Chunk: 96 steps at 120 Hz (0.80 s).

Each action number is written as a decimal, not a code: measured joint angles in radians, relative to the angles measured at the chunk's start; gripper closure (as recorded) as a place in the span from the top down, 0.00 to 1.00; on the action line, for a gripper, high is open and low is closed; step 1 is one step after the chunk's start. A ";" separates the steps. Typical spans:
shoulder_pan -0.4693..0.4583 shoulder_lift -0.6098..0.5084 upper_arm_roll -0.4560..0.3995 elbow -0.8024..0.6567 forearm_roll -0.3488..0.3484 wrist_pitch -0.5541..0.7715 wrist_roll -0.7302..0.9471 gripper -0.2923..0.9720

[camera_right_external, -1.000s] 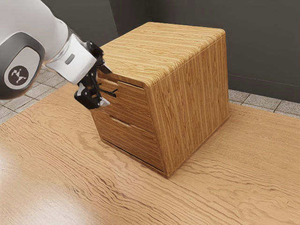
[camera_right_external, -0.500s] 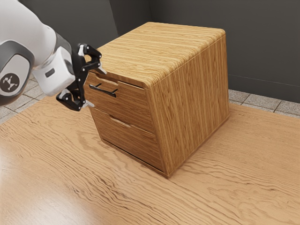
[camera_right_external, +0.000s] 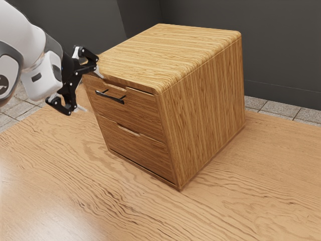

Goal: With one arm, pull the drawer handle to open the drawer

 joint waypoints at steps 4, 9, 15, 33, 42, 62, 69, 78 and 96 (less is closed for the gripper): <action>0.000 0.001 0.011 0.000 0.000 0.000 0.005 0.75; 0.001 0.002 0.018 0.001 0.001 -0.001 0.011 0.75; 0.001 0.009 0.021 0.003 0.001 -0.001 0.018 0.75; 0.024 0.033 0.022 0.011 0.002 0.004 0.036 0.72; 0.029 0.053 0.021 0.028 0.002 0.007 0.044 0.68; 0.028 0.097 0.013 0.067 0.002 0.009 0.059 0.57; 0.027 0.101 0.006 0.070 0.001 0.009 0.063 0.53; 0.026 0.110 -0.002 0.071 0.001 0.010 0.068 0.50; 0.028 0.126 -0.008 0.083 0.001 0.011 0.076 0.47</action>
